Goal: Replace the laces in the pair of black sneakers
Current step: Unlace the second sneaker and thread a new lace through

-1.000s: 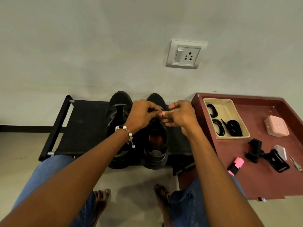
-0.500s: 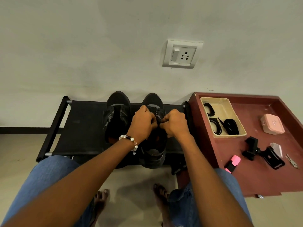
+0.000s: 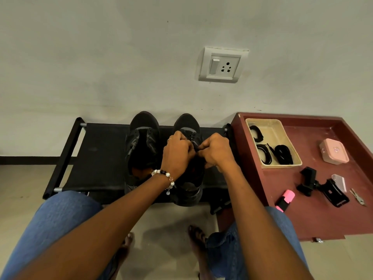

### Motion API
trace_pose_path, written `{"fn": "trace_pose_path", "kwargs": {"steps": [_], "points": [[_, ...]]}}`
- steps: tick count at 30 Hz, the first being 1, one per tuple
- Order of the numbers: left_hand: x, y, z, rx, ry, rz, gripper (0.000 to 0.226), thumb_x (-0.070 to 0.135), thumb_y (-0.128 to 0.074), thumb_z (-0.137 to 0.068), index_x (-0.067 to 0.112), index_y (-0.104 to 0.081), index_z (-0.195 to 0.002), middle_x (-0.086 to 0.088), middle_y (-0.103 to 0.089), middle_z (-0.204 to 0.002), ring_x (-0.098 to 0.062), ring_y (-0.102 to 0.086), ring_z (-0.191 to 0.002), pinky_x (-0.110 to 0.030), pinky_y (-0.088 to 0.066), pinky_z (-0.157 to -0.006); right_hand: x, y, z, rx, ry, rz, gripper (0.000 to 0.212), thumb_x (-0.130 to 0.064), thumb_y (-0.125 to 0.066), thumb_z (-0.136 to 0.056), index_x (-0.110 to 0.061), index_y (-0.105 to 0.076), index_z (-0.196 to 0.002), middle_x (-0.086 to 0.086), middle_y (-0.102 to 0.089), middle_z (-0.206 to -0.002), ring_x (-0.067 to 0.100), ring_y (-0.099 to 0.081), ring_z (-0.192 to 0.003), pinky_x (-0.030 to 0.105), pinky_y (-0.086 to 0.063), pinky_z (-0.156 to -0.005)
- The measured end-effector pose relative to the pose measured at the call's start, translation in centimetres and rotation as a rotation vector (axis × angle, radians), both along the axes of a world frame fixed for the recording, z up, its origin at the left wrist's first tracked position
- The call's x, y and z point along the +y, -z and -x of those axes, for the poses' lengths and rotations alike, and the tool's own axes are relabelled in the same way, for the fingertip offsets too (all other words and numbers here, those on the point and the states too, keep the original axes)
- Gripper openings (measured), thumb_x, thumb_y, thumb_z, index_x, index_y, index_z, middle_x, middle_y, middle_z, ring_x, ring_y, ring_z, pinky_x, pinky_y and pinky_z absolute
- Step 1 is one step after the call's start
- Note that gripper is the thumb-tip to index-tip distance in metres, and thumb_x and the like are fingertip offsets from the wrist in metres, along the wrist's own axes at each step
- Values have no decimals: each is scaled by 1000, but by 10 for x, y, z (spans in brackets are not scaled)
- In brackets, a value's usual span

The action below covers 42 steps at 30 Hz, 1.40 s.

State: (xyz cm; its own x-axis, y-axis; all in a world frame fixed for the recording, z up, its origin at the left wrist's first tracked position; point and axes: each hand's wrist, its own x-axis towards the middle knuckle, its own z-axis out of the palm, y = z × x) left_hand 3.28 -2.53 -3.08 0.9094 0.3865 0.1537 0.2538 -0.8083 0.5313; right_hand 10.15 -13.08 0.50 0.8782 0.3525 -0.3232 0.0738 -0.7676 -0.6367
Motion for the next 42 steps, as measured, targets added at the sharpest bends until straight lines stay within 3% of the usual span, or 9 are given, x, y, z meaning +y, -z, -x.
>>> {"fn": "trace_pose_path", "kwargs": {"steps": [7,11,17,26,28,31,37,39,42], "points": [[-1,3,0,73,-32,88,21,30,-60,-93,10,-68,-96,-4,-48,-117,-21,-42,-110,-41,-45,-89,-4,-6,0,120,-12,-74,7,-3,-72,-85,-2,-74,-91,16,-68,-98,32,-70,-82,43,-62,-66],[-4,1,1,107,-43,63,22,31,-57,-95,12,-66,-102,-3,-44,-121,-21,-37,-117,-42,-39,-95,-6,-9,1,195,49,-156,14,-2,-67,-89,-11,-72,-79,15,-68,-104,31,-68,-92,36,-61,-59],[-3,1,4,93,-17,85,19,27,-57,-94,11,-64,-98,-2,-42,-121,-20,-36,-116,-46,-42,-93,-6,-9,-1,230,74,-164,8,-3,-68,-88,-5,-73,-94,13,-69,-100,29,-70,-85,35,-61,-59],[-8,0,3,119,-56,156,18,28,-58,-94,13,-67,-101,-1,-44,-120,-19,-36,-117,-47,-42,-94,-9,-8,-2,267,165,-231,5,-3,-68,-88,0,-72,-90,18,-70,-93,32,-71,-74,36,-61,-54],[-9,2,2,95,-80,213,14,23,-60,-94,13,-68,-98,-2,-46,-119,-21,-38,-117,-43,-42,-93,-8,-8,-2,269,168,-236,4,-4,-68,-88,-1,-71,-88,18,-70,-93,32,-71,-72,37,-61,-55],[-7,5,0,78,-83,288,12,12,-58,-93,10,-70,-94,-6,-47,-118,-25,-39,-117,-25,-34,-88,-7,-9,-2,266,150,-225,3,-4,-69,-88,-1,-71,-87,19,-70,-92,31,-71,-72,40,-61,-59],[-9,3,0,82,-115,255,13,11,-59,-92,12,-72,-92,-8,-48,-119,-26,-41,-117,-24,-33,-87,-10,-10,-2,286,170,-246,8,3,-65,-88,4,-71,-95,21,-70,-93,42,-70,-85,48,-61,-70],[-13,1,-1,95,-157,234,14,15,-59,-93,15,-73,-94,-8,-47,-122,-26,-40,-119,-27,-38,-88,-10,-10,-1,292,173,-250,7,2,-68,-87,2,-72,-92,21,-71,-93,38,-72,-78,43,-62,-63],[-17,-2,-4,134,-186,220,17,19,-58,-94,18,-74,-100,-9,-46,-126,-29,-39,-123,-45,-46,-96,-10,-9,-1,291,193,-266,4,-2,-69,-87,0,-72,-89,20,-72,-92,36,-72,-76,40,-61,-58]]}}
